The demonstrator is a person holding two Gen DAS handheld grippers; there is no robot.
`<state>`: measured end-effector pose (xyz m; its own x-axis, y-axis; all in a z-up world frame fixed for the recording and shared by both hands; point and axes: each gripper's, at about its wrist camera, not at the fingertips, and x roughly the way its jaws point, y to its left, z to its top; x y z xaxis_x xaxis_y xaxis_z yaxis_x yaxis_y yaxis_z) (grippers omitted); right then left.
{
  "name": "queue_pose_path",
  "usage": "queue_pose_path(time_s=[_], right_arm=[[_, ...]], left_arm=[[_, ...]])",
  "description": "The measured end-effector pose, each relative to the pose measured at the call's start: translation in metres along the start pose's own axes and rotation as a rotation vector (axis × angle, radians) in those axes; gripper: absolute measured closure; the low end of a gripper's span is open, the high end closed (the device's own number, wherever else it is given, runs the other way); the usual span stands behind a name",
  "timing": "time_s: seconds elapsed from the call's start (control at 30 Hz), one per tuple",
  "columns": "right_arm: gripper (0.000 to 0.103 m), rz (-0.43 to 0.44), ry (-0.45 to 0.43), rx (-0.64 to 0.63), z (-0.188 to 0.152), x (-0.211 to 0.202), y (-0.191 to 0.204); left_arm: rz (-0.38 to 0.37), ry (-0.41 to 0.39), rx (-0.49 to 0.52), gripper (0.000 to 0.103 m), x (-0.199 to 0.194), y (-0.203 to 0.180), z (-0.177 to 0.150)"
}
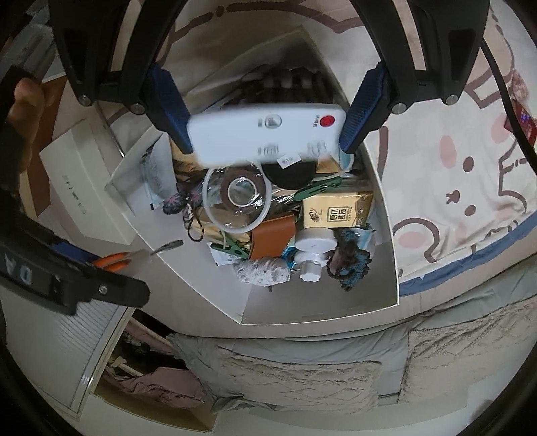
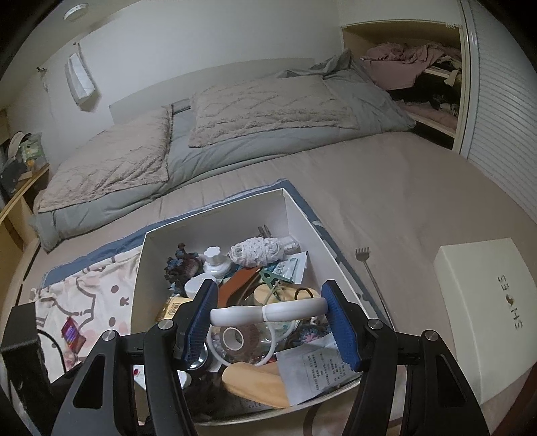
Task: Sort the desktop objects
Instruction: 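Lower the white remote into the storage box and open the left gripper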
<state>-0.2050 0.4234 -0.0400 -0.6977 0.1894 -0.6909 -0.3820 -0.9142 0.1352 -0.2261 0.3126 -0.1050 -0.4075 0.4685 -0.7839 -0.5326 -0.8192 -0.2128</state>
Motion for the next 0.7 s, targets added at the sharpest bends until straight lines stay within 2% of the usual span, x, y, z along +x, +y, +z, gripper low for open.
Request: queue_pose_path(time_s=[0.17, 0.43, 0.7], right_arm=[[0.038, 0.007, 0.007, 0.018, 0.003, 0.005, 0.002], [0.038, 0.013, 0.002, 0.029, 0.008, 0.012, 0.01], [0.038, -0.045, 0.008, 0.043, 0.014, 0.037, 0.014]], left_arm=[[-0.009, -0.017, 0.017, 0.005, -0.005, 0.002, 0.0], [0.032, -0.082, 0.027, 0.005, -0.018, 0.014, 0.003], [0.091, -0.172, 0.003, 0.005, -0.035, 0.049, 0.006]])
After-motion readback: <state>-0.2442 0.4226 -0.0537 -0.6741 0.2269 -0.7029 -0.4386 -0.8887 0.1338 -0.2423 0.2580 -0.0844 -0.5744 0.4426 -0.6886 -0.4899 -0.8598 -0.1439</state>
